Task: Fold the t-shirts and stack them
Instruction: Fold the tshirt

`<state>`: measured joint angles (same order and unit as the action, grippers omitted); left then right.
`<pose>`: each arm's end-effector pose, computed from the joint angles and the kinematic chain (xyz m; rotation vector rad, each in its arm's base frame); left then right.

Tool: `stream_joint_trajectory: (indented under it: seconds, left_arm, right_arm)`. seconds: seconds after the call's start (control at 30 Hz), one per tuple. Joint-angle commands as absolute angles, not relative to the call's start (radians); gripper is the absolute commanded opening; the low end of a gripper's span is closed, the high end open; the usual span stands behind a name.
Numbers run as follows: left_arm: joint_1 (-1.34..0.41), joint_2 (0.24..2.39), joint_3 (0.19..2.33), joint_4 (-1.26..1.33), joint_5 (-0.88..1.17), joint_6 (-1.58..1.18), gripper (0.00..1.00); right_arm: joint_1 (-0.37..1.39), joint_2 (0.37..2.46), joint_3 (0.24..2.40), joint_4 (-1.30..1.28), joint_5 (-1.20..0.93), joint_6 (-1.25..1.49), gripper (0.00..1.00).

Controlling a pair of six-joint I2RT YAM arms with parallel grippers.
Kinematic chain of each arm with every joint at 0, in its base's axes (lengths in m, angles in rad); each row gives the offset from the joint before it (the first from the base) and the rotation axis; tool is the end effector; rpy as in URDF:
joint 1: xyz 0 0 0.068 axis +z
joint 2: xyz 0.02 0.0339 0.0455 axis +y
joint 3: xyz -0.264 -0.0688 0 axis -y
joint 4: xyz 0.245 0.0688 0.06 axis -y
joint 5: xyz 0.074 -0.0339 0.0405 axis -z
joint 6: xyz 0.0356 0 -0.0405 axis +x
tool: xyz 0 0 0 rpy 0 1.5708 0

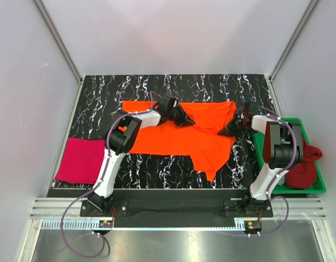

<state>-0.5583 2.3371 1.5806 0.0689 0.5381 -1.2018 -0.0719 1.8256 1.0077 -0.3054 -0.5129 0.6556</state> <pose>0.4172 -0.2821 0.1128 -0.5028 2.5847 -1.4101 0.3437 -0.0072 0.1365 0.8201 2.6128 0.8655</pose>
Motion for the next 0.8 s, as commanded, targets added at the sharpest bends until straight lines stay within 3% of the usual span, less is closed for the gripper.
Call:
stream_joint_trajectory:
  seconds: [0.0,0.37,0.77]
  left_arm:
    - [-0.561,2.307,1.652,0.025,0.525,-1.161,0.00]
    - [-0.563,2.266,1.651,-0.057,0.554,-1.137,0.00]
    - [-0.546,2.247,1.631,-0.127,0.552,-1.089,0.00]
  right_arm:
    - [-0.069,1.772,1.043,-0.350,-0.494,0.626,0.00]
    - [-0.069,1.597,0.976,-0.422,-0.488,0.627,0.00]
    - [-0.068,1.601,0.888,-0.425,-0.489,0.620,0.00]
